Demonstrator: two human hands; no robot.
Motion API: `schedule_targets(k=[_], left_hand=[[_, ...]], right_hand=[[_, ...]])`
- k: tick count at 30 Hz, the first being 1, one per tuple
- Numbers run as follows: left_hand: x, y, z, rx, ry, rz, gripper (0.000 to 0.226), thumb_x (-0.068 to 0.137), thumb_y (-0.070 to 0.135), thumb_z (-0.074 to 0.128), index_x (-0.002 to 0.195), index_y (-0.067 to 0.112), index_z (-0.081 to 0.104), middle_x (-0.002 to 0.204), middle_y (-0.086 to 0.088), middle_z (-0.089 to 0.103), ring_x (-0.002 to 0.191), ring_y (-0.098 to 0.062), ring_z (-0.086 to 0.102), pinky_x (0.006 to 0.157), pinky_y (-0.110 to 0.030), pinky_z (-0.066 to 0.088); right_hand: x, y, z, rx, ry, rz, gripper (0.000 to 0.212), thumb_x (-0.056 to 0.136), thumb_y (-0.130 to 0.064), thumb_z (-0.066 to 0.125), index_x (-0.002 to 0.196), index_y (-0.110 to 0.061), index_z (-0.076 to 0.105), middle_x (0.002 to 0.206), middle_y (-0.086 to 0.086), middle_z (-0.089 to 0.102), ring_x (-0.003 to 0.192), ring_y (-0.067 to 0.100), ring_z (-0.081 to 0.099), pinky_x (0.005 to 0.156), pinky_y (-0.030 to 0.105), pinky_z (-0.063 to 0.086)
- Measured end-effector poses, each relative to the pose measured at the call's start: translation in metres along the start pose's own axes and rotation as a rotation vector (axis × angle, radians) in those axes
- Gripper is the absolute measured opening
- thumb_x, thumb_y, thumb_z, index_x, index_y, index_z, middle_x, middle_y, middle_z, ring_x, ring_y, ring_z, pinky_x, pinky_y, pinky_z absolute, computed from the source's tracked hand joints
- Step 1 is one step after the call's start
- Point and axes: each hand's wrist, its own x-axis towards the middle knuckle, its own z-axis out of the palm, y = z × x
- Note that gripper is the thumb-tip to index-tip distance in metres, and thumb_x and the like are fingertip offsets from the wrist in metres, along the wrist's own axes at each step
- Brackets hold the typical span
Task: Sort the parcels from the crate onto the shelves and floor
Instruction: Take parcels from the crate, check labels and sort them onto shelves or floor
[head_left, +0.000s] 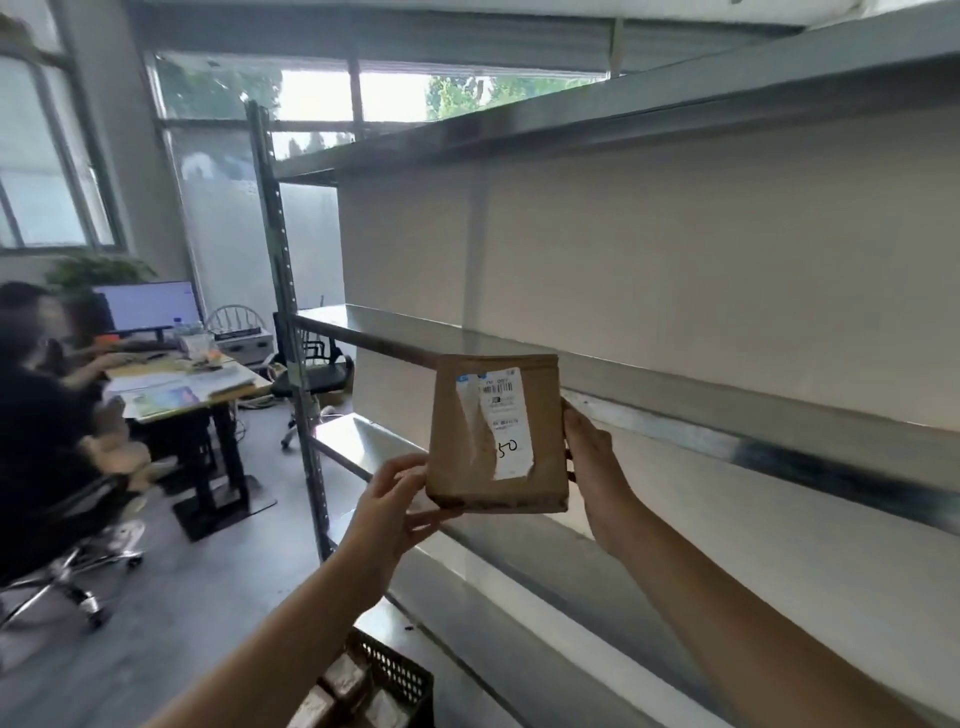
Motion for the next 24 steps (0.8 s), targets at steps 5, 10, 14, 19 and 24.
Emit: schedule_targets(k=[5,10,14,19,24], left_hand=[[0.02,0.01,0.001,0.166,0.141,0.055,0.028,0.098,0.03,0.056,0.119,0.048,0.061,0.1,-0.001,0.073,0.082,-0.026,0.071,0.07,-0.034,0.052],[0.031,0.007,-0.003,0.257,0.301,0.162,0.035,0.099,0.018,0.05,0.122,0.042,0.061,0.102,-0.005,0.068,0.082,-0.021,0.057,0.071,-0.033,0.042],[0.03,-0.004,-0.014,0.24,0.41,0.177,0.038,0.085,0.026,0.064,0.121,0.037,0.061,0.132,-0.004,0.057,0.117,-0.021,0.056,0.095,-0.038,0.046],[0.033,-0.012,-0.034,0.06,0.434,0.175,0.032,0.093,0.001,0.056,0.121,0.017,0.057,0.123,-0.006,0.065,0.101,-0.018,0.068,0.082,-0.029,0.055],[0.042,-0.009,-0.054,-0.014,0.472,0.185,0.031,0.095,-0.001,0.052,0.122,0.012,0.058,0.118,-0.008,0.069,0.1,-0.02,0.071,0.081,-0.03,0.057]], right_hand=[[0.029,-0.002,0.01,0.156,-0.188,-0.025,0.025,0.103,-0.035,0.045,0.127,-0.039,0.05,0.115,-0.018,0.063,0.088,-0.01,0.064,0.068,0.015,0.045],[0.051,0.007,0.024,0.136,-0.326,-0.046,0.025,0.106,-0.028,0.038,0.125,-0.031,0.054,0.116,-0.013,0.066,0.099,-0.002,0.065,0.075,0.018,0.049],[0.064,0.015,0.039,0.138,-0.395,0.003,0.025,0.105,-0.024,0.04,0.122,-0.03,0.057,0.116,-0.007,0.068,0.098,0.003,0.067,0.078,0.022,0.053],[0.076,0.023,0.063,0.191,-0.477,0.056,0.025,0.104,-0.023,0.043,0.121,-0.029,0.061,0.117,0.001,0.071,0.106,0.016,0.068,0.092,0.034,0.053],[0.087,0.03,0.089,0.19,-0.505,0.077,0.029,0.106,-0.02,0.038,0.126,-0.027,0.058,0.117,0.002,0.071,0.105,0.016,0.068,0.086,0.032,0.055]])
